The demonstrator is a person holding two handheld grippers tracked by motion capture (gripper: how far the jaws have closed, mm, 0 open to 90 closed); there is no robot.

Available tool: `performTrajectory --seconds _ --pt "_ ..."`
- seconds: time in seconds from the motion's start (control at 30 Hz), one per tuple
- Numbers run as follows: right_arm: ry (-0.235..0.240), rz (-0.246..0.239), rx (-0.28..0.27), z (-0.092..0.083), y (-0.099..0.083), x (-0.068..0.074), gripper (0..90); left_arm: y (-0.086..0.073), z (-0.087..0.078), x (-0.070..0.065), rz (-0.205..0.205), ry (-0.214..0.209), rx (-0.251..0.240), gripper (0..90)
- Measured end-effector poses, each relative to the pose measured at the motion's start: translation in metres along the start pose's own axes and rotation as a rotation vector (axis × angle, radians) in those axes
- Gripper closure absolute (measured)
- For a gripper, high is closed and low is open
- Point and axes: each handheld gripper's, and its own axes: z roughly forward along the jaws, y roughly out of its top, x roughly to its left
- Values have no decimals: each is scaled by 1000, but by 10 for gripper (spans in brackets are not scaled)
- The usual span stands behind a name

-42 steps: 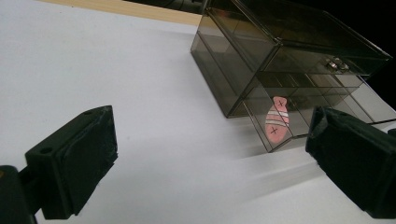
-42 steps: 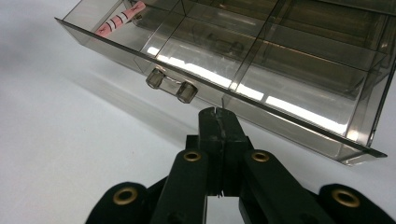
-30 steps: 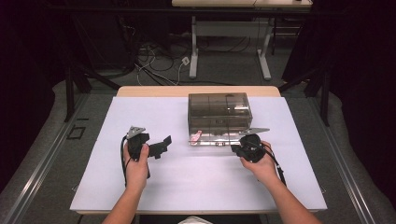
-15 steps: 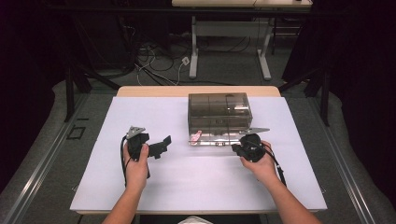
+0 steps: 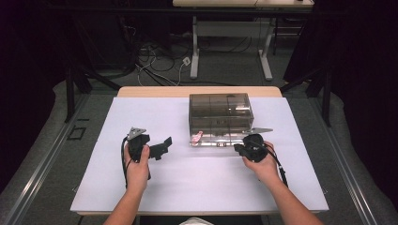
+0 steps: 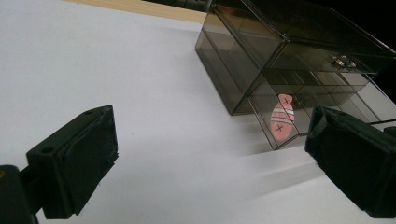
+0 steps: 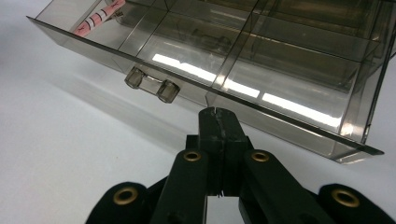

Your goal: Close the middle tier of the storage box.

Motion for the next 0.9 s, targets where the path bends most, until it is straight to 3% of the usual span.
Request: performTrajectory --seconds 0.9 --pt "-6 29 -25 9 4 -4 900 -2 -1 3 -9 11 4 27"
